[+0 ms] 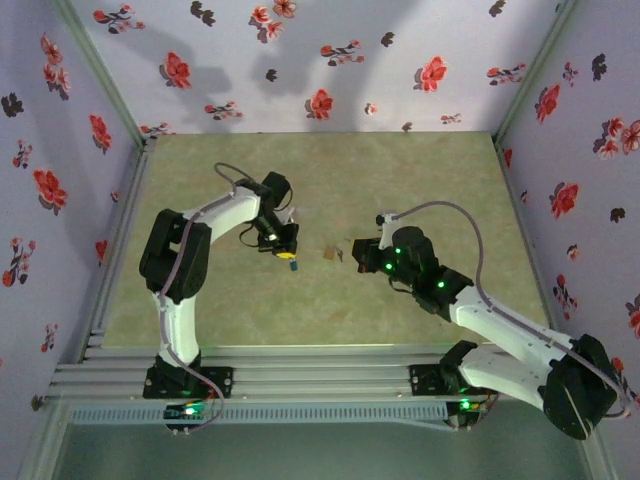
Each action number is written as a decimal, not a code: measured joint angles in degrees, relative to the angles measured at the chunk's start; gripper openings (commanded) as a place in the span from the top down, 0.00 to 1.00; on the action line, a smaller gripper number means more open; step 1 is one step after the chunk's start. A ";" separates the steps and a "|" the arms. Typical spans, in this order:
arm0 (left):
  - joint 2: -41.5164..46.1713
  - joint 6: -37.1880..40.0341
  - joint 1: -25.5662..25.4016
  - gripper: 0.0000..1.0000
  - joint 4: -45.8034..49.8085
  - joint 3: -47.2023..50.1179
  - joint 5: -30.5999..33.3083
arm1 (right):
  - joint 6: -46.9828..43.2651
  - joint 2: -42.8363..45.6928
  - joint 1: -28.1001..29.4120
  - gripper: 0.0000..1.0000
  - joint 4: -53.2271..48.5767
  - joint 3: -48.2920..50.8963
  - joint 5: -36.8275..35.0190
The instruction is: Lock with the key
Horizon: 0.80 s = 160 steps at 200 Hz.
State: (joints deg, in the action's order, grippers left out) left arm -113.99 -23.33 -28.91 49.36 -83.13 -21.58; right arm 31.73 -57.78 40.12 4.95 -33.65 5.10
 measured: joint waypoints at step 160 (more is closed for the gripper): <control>-1.68 1.49 1.16 0.71 1.07 -1.22 0.66 | 0.37 -1.49 0.00 1.00 1.16 0.02 2.16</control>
State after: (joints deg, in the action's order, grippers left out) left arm -115.68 -21.85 -27.75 50.43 -84.36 -20.93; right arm 32.10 -59.27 40.12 6.11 -33.63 7.27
